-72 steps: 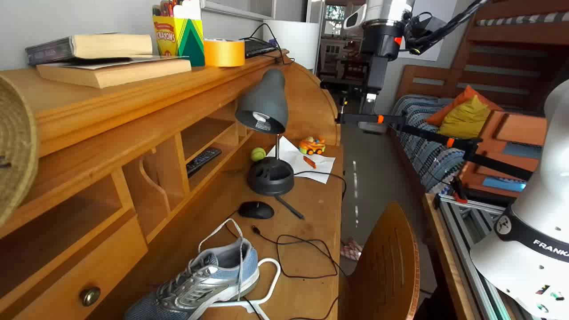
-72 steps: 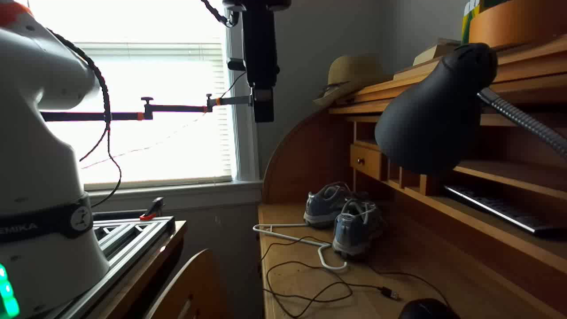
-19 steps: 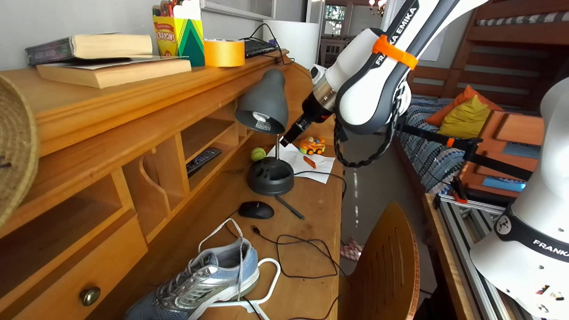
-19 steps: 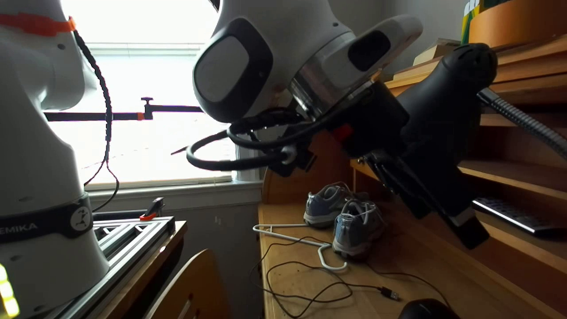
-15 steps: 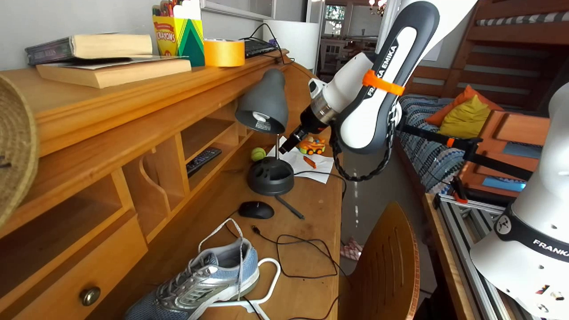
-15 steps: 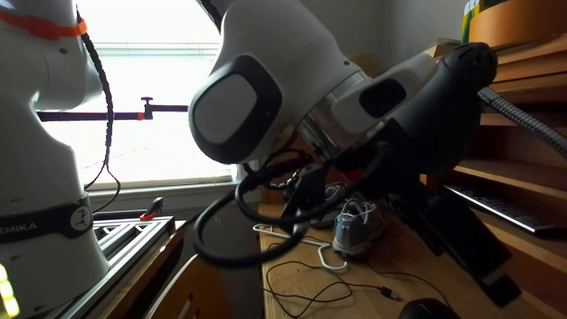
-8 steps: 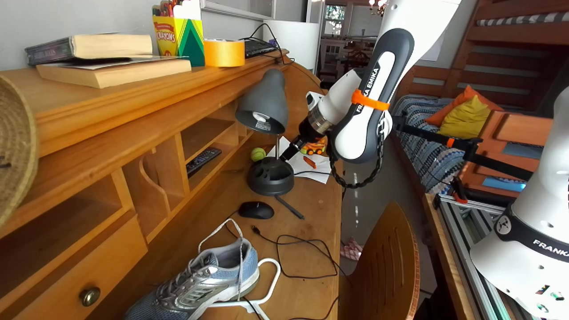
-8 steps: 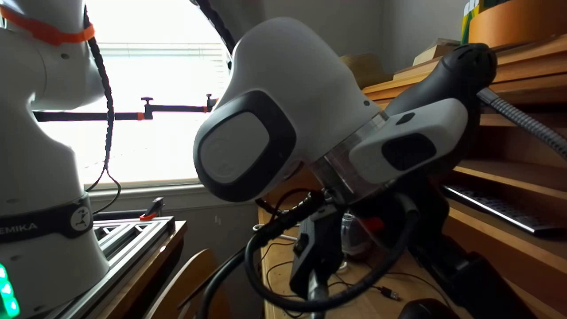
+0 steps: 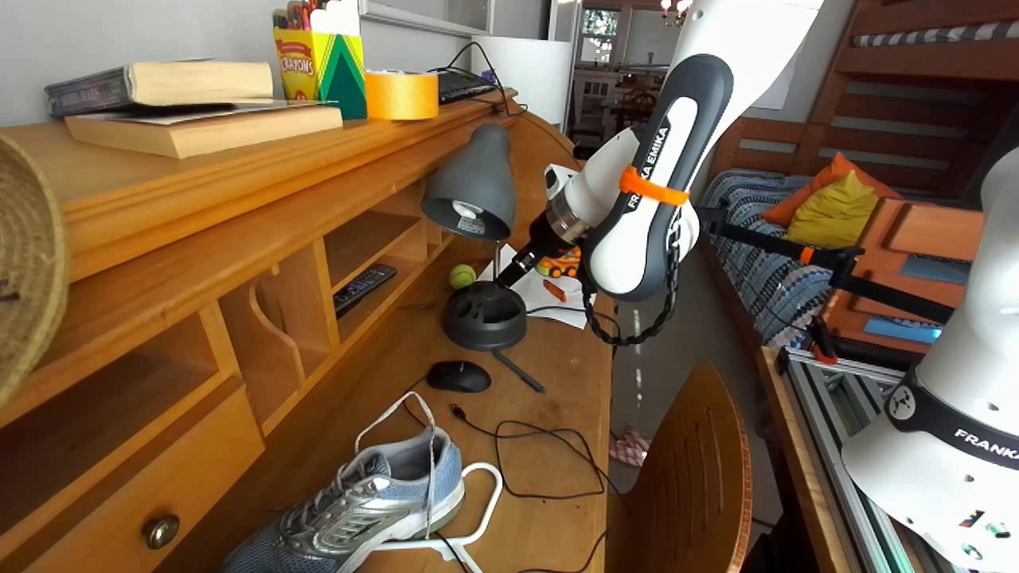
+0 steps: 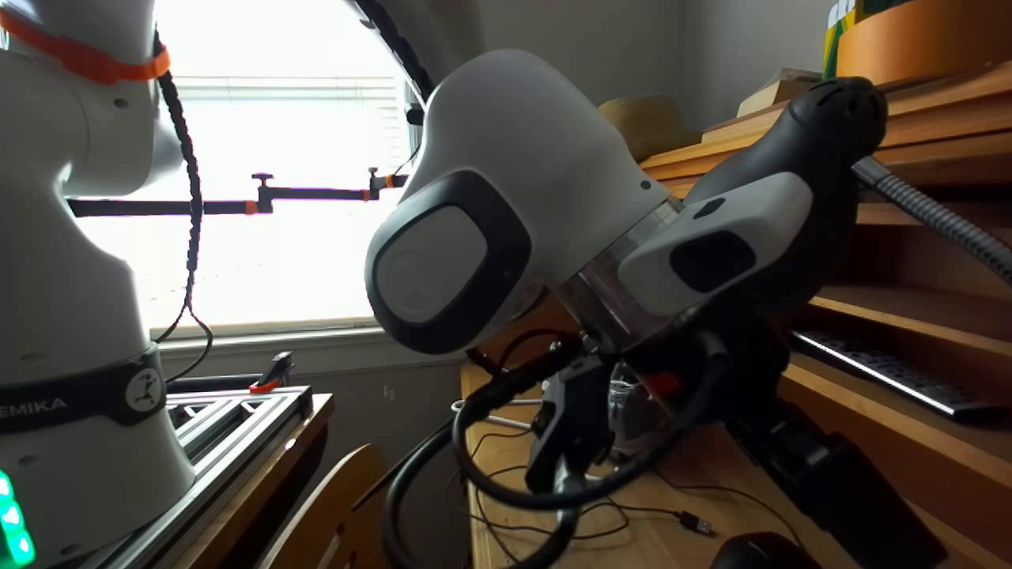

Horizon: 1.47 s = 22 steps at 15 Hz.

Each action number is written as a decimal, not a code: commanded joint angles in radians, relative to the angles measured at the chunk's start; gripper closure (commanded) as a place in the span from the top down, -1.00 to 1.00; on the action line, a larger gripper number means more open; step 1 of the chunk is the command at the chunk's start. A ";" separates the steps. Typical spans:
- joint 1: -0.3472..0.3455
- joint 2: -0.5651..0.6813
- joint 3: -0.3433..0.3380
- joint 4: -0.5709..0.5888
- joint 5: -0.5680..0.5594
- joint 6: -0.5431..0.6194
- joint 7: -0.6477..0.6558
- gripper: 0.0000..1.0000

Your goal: Press a button on the lamp

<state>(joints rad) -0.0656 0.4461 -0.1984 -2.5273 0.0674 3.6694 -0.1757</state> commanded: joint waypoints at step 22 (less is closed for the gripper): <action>0.096 0.294 -0.032 0.246 0.176 0.171 0.004 -1.00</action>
<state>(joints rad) 0.0076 0.6842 -0.2145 -2.3129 0.2133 3.8051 -0.1737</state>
